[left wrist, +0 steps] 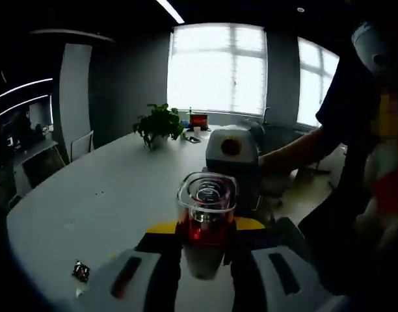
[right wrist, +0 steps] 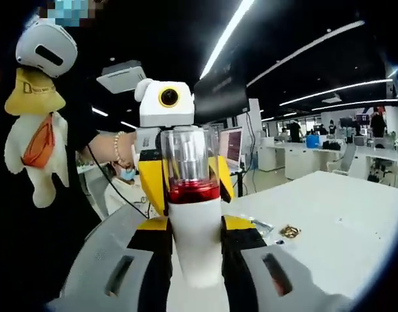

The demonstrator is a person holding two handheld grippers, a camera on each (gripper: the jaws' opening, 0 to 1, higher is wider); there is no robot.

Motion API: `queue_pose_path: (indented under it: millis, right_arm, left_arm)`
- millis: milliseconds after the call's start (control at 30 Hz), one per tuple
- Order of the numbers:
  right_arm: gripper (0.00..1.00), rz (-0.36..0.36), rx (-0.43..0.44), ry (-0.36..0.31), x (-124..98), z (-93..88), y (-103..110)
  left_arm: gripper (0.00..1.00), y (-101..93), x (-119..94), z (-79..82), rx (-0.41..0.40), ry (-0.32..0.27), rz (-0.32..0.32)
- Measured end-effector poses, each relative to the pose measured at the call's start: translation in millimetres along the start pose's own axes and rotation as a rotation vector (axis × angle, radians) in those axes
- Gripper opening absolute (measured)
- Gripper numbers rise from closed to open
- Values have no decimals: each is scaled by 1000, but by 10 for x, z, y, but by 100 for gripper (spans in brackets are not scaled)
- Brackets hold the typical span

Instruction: Arrange the skincare products in the storage area until every visible bottle or jar stands upright without overlapping.

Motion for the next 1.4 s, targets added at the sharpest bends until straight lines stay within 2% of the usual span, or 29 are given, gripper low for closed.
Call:
queue_pose_path:
  millis: [400, 767, 1000, 1067, 1400]
  right_arm:
    - [27, -2, -3, 136, 71, -483, -69]
    - [27, -8, -9, 225, 148, -871, -169]
    - [27, -12, -13, 253, 194, -1102, -234]
    - [27, -14, -16, 268, 206, -1167, -241]
    - [27, -25, -25, 309, 223, -1361, -259]
  left_arm:
    - [28, 82, 185, -455, -36, 67, -28]
    - [28, 193, 329, -843, -68, 108, -56]
    - [27, 235, 413, -1033, -65, 133, -62]
    - [27, 272, 451, -1157, -58, 141, -63]
    - [27, 349, 506, -1357, -44, 157, -68]
Point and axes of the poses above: the point that each gripper's makers call its tool centre point, and the gripper's own axes: x roughly forward along the fingers, y roughly to its left, z roughly out of its top, the point moved 3 cm from there along -x, roughly backward along the fingers, and after that the axes turned 1 degree about -z, right-handed, at the moved point
